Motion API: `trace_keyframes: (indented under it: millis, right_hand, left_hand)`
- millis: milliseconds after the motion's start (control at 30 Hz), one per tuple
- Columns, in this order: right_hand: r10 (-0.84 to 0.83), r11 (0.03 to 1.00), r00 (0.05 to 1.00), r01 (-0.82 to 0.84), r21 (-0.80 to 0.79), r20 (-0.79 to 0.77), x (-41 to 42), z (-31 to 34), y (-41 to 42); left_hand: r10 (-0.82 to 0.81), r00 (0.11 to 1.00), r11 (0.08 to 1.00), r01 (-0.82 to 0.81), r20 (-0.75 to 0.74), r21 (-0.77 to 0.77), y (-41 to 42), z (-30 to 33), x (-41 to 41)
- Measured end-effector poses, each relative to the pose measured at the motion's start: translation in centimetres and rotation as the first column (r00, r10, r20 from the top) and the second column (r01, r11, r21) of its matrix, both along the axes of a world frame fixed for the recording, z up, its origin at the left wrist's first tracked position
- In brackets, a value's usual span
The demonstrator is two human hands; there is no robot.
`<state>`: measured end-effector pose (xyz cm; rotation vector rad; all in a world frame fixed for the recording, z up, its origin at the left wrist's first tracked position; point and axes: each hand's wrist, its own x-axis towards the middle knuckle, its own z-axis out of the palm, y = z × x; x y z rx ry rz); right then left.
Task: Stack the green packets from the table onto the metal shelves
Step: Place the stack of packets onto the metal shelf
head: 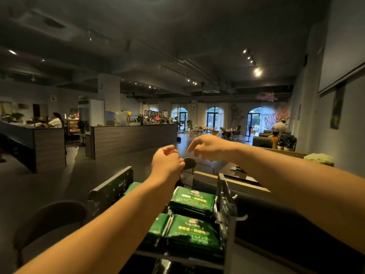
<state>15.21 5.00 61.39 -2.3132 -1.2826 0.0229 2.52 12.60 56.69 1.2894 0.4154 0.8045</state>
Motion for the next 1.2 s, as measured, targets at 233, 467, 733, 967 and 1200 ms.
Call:
trace_keyframes:
  millis: [233,467,733,967,1200]
  right_hand:
    - [-0.267,0.862,0.954,0.171,0.477,0.14,-1.6,-1.0,-10.3]
    - [-0.371,0.709,0.924,0.345,0.615,-0.09,-3.1,-6.8,-20.9]
    - [-0.499,0.626,0.793,0.609,0.487,-0.35,-3.0,-20.8,-28.5]
    - [-0.543,0.519,0.521,0.825,0.224,-0.658,-4.2,-36.2,-31.6]
    - [-0.645,0.468,0.233,0.874,-0.135,-0.727,-4.6,-49.5,-32.2]
  left_hand:
    - [0.059,0.966,0.824,-0.189,0.252,0.535,-6.3,1.9,0.3]
    - [-0.314,0.918,0.777,0.102,0.241,0.621,-18.3,-0.5,2.1]
    - [-0.293,0.947,0.736,0.309,-0.128,0.602,-22.2,-16.5,7.6]
    - [-0.235,0.833,0.713,0.498,-0.502,0.493,-22.8,-34.3,8.4]
    - [-0.07,0.545,0.733,0.597,-0.835,0.328,-23.7,-47.0,6.2]
